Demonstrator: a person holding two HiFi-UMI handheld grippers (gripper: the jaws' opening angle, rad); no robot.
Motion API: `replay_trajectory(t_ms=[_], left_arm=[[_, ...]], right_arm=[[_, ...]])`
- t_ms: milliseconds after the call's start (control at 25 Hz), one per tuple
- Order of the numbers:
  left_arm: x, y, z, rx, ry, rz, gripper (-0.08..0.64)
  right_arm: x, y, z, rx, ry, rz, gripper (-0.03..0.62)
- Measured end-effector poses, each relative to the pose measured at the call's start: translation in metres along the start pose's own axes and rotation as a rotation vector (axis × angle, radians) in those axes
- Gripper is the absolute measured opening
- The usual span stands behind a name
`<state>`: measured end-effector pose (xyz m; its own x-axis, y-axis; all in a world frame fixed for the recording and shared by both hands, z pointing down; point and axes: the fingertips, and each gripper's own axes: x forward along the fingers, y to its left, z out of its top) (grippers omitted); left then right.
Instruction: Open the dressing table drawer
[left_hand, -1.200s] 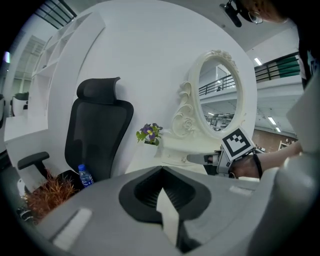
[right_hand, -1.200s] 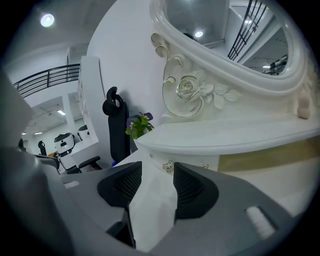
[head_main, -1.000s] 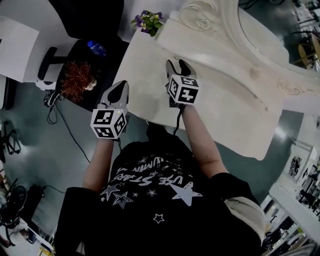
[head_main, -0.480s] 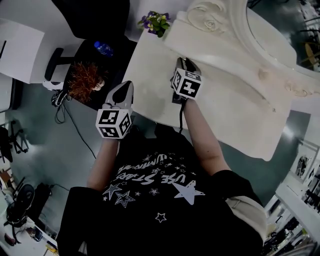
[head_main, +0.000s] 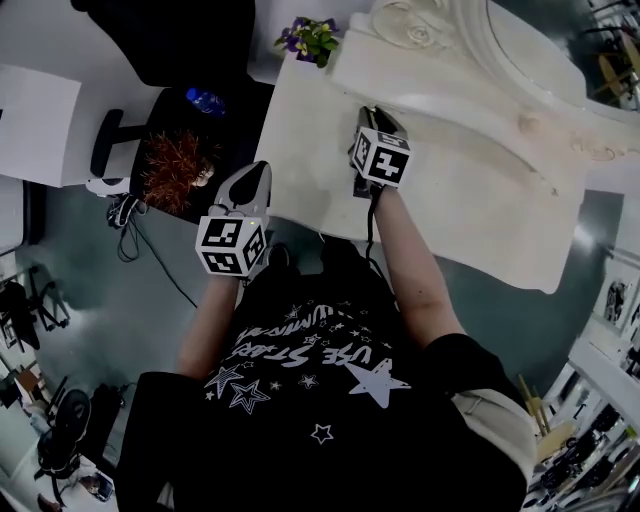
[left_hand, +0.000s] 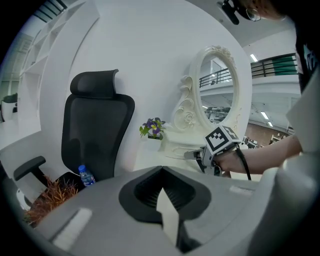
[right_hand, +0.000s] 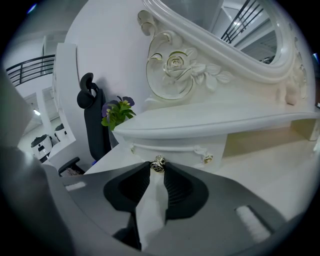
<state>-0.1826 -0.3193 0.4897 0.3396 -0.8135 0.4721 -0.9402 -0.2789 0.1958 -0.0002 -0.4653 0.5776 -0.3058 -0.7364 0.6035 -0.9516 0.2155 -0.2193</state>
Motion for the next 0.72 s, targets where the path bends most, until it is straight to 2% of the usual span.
replay_trajectory(t_ms=[720], left_arm=[[-0.014, -0.001, -0.006, 0.019, -0.001, -0.059, 0.002]], right_arm=[[-0.023, 0.009, -0.02, -0.019, 0.009, 0.016, 0.118]])
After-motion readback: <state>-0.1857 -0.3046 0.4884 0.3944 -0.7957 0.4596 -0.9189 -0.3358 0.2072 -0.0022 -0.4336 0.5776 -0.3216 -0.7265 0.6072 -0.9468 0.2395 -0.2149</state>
